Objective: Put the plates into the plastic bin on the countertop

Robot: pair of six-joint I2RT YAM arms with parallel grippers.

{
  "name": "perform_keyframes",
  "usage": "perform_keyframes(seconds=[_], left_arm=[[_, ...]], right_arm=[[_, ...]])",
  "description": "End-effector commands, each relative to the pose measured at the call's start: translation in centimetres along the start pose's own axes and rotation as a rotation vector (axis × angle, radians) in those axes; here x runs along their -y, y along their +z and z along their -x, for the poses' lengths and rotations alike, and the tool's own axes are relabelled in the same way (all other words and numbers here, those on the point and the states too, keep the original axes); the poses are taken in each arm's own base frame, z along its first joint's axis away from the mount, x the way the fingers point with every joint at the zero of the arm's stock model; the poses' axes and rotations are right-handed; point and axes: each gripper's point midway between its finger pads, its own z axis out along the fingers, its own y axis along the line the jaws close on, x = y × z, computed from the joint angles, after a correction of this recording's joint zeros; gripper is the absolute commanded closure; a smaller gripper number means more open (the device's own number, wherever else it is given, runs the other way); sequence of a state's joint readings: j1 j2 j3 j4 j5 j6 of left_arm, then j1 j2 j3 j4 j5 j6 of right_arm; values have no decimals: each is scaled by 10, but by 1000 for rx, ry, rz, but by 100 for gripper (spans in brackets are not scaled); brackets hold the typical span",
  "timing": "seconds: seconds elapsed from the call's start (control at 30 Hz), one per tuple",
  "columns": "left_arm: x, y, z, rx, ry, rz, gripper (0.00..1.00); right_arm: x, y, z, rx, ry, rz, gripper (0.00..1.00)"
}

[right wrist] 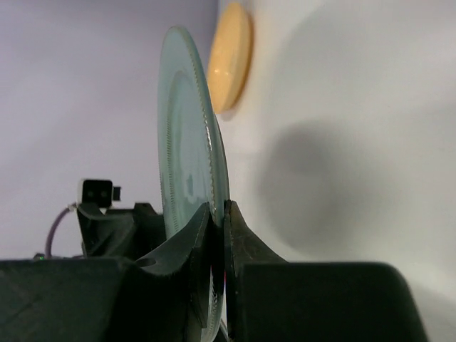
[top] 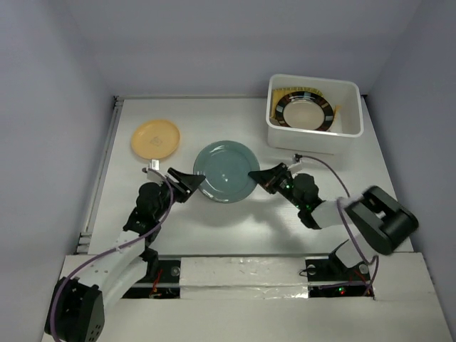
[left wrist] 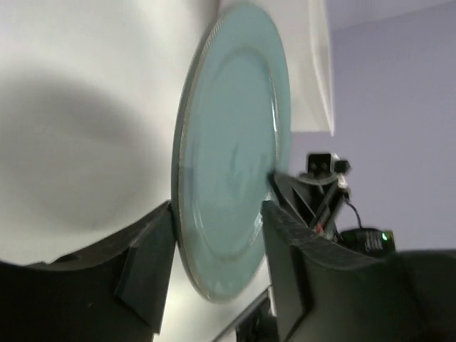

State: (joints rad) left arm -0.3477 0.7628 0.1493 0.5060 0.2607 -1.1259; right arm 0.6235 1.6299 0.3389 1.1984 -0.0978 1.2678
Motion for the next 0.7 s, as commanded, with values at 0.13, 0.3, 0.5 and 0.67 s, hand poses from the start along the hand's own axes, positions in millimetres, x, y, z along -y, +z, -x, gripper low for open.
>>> perform_keyframes(seconds=[0.13, 0.3, 0.5, 0.67], left_arm=[[78, 4, 69, 249, 215, -100, 45], [71, 12, 109, 362, 197, -37, 43], [35, 21, 151, 465, 115, 78, 43], [-14, 22, 177, 546, 63, 225, 44]], right_arm=[[-168, -38, 84, 304, -334, 213, 100], [-196, -69, 159, 454, -446, 159, 100], [-218, -73, 236, 521, -497, 144, 100], [-192, -64, 310, 569, -470, 37, 100]])
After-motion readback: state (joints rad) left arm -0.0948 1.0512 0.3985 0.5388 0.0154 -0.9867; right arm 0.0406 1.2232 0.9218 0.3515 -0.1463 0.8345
